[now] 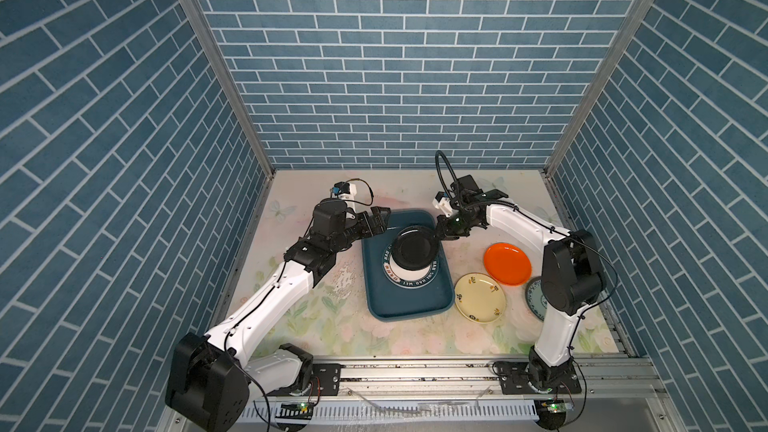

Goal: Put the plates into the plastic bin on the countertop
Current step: 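Lower the black plate into the teal bin onto the green-rimmed plates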

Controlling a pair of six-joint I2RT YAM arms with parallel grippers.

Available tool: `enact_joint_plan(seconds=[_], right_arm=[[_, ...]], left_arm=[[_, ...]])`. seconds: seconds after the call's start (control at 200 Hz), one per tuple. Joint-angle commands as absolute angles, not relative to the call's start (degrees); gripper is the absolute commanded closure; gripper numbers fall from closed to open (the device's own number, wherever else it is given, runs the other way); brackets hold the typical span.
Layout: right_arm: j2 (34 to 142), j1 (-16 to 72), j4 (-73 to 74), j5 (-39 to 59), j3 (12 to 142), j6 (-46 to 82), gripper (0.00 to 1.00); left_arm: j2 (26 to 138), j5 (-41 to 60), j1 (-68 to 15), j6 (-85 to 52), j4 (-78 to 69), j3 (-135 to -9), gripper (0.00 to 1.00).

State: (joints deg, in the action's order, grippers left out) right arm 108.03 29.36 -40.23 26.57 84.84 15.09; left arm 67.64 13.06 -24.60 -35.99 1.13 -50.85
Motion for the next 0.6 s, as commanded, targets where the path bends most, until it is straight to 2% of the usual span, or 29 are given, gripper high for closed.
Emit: enact_joint_plan(seconds=[0.0, 0.595], right_arm=[[109.7, 30.3, -43.0, 24.4, 87.3, 11.8, 1.0], [114.4, 32.7, -45.3, 19.7, 89.8, 9.7, 1.0]], left_arm=[[68.0, 13.4, -24.2, -35.4, 1.6, -51.0, 0.0], [68.3, 13.6, -24.1, -35.4, 1.8, -51.2, 0.0]])
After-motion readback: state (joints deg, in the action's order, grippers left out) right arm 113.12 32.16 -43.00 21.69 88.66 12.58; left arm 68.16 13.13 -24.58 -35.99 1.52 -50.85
